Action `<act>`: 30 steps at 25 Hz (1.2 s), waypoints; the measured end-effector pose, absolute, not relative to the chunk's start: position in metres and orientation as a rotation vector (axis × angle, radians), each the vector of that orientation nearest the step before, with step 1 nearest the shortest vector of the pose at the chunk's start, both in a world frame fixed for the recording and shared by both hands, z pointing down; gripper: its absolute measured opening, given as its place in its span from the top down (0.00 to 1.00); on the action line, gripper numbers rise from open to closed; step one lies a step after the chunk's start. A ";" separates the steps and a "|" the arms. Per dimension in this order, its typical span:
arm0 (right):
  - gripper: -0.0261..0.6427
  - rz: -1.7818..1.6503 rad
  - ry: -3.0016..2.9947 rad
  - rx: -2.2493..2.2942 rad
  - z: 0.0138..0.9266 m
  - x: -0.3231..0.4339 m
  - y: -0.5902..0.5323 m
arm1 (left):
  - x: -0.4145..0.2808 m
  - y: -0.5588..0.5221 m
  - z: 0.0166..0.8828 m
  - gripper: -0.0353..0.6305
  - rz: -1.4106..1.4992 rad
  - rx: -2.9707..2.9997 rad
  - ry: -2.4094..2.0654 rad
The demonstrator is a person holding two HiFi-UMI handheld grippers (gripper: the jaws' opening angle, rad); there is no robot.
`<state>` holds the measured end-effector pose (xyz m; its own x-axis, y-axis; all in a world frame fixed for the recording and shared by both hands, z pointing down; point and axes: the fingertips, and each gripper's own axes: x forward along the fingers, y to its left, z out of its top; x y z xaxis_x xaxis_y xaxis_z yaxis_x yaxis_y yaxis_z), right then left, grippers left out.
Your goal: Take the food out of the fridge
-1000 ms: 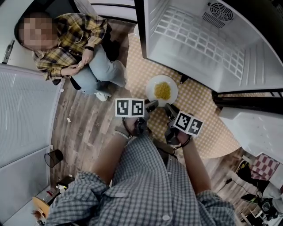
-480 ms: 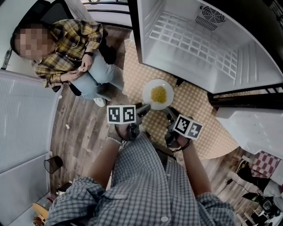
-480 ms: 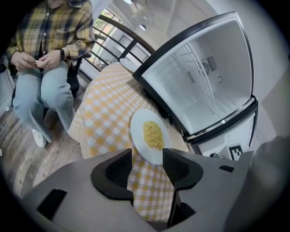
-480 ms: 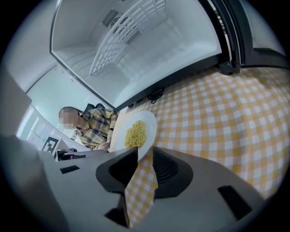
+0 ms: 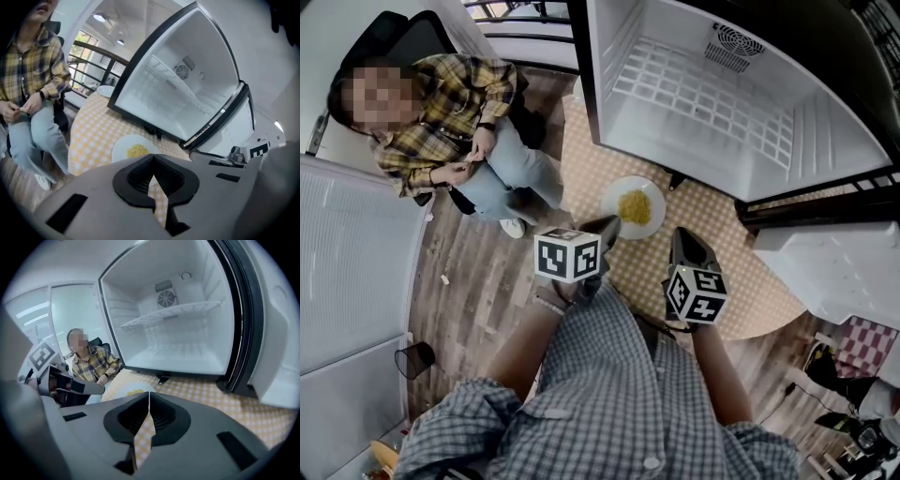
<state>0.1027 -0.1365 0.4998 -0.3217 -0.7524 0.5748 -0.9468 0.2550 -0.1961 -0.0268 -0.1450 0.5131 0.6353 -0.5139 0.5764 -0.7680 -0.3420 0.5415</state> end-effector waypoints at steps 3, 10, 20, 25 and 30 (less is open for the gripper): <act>0.94 0.491 -2.144 1.607 0.472 0.111 -0.137 | -0.007 -0.148 0.484 0.94 0.351 2.128 -0.965; 0.95 0.342 -2.210 1.701 0.416 0.116 -0.133 | 0.026 -0.146 0.420 0.94 0.336 2.384 -0.936; 0.95 0.353 -2.289 1.868 0.358 0.139 -0.130 | 0.046 -0.141 0.348 0.94 0.281 2.621 -0.914; 0.95 0.292 -2.315 1.881 0.339 0.141 -0.127 | 0.056 -0.135 0.338 0.94 0.312 2.696 -0.904; 0.95 0.257 -2.330 1.880 0.331 0.140 -0.127 | 0.060 -0.133 0.339 0.94 0.319 2.699 -0.899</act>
